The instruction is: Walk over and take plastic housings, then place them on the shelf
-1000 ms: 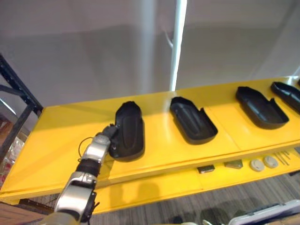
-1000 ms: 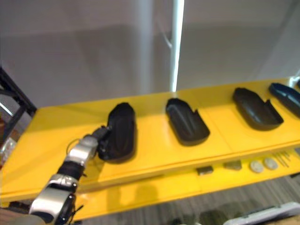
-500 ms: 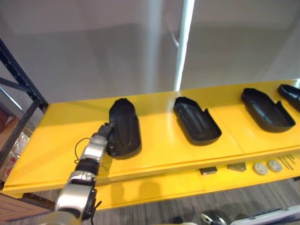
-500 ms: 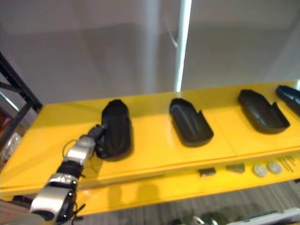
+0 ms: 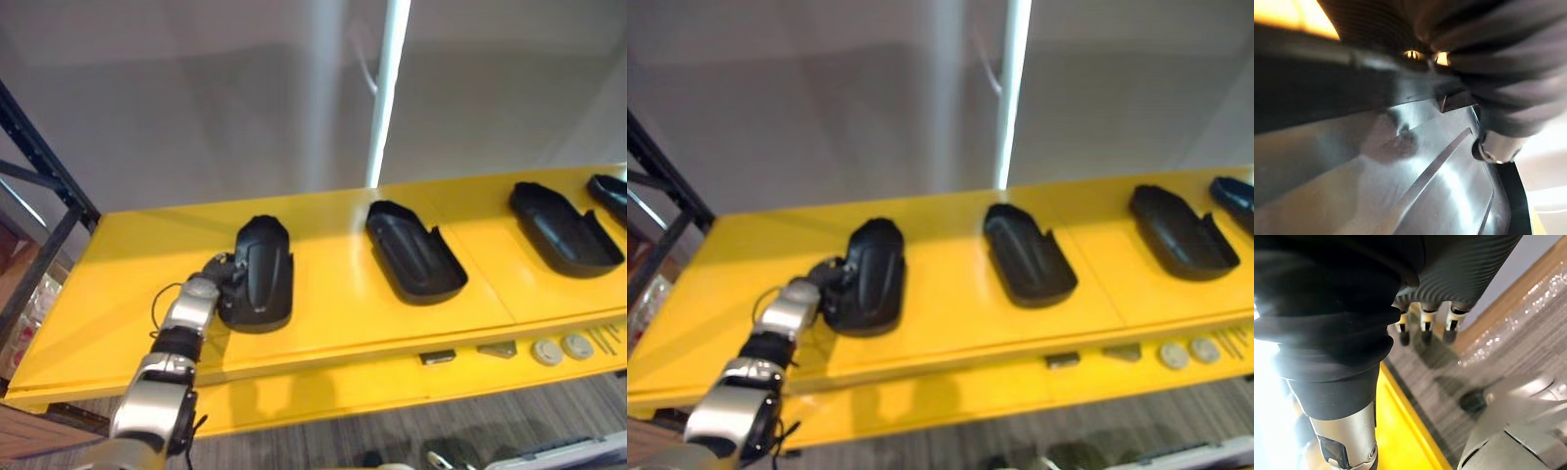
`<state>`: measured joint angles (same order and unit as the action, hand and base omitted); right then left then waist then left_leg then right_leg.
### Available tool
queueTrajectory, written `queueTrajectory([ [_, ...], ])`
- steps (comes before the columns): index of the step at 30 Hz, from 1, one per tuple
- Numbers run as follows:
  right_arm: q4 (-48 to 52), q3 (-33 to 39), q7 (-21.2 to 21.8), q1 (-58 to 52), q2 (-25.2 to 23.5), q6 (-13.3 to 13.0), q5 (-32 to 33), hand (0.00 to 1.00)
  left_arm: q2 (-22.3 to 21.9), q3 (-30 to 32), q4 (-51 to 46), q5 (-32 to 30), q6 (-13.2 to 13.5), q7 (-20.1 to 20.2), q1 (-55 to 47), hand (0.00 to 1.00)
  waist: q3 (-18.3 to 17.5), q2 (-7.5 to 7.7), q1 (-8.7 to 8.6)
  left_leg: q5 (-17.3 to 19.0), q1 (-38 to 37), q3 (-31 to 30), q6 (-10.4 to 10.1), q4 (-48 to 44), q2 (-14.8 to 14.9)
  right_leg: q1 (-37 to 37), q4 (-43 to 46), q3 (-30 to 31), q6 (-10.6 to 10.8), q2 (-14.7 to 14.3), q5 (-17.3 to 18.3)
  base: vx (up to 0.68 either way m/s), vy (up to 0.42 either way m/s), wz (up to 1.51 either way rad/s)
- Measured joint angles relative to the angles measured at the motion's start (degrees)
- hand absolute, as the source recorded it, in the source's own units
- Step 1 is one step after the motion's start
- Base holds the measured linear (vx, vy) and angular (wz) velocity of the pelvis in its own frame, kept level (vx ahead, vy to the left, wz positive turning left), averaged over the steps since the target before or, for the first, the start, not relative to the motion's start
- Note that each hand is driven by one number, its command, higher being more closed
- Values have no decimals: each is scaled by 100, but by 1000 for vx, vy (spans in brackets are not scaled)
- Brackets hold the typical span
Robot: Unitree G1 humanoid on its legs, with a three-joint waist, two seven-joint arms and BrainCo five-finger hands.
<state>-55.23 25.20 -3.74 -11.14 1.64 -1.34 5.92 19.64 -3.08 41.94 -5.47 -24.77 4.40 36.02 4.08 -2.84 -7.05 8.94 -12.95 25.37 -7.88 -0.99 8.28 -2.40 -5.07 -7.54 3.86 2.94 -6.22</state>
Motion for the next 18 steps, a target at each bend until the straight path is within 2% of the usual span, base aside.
queueTrajectory([
  [4,0,-6,-3,34,0,-2,0,0,16,-50,6,9,-44,-10,54,0,21,-17,4,-3,7,-60,-4,0,-1,-10,12,-23,0,4,4,-14,-15,3],
  [6,0,-13,-15,88,2,-4,5,0,21,-54,25,165,-66,-172,91,0,26,-21,5,-19,7,-114,-10,12,-1,-29,43,-54,-2,4,10,-8,-24,8],
  [11,0,-61,-29,152,9,-5,5,0,41,-50,24,1119,46,-548,95,0,32,-23,20,-70,9,-211,-11,53,-3,-78,45,-200,-11,18,16,-18,-21,12],
  [13,0,-68,-45,197,9,-5,5,0,64,-43,-31,1535,176,-759,95,0,33,-20,31,-91,35,-299,-4,53,-5,-101,45,-294,-13,33,17,-24,-21,18],
  [15,0,-70,-57,239,9,-2,5,0,119,-43,-125,1781,414,-921,95,0,33,-20,65,-110,60,-331,4,52,-5,-106,45,-335,-13,40,17,-32,-21,15],
  [17,3,-72,-70,260,9,-1,6,0,251,-44,-456,2013,814,-1109,93,0,33,-20,136,-139,91,-416,6,50,-3,-107,46,-382,-14,47,17,-23,-23,12],
  [18,3,-72,-79,260,9,0,7,0,274,-44,-590,2102,899,-1139,94,0,33,-20,160,-142,90,-422,5,50,-1,-114,45,-390,-14,47,17,-19,-19,13],
])
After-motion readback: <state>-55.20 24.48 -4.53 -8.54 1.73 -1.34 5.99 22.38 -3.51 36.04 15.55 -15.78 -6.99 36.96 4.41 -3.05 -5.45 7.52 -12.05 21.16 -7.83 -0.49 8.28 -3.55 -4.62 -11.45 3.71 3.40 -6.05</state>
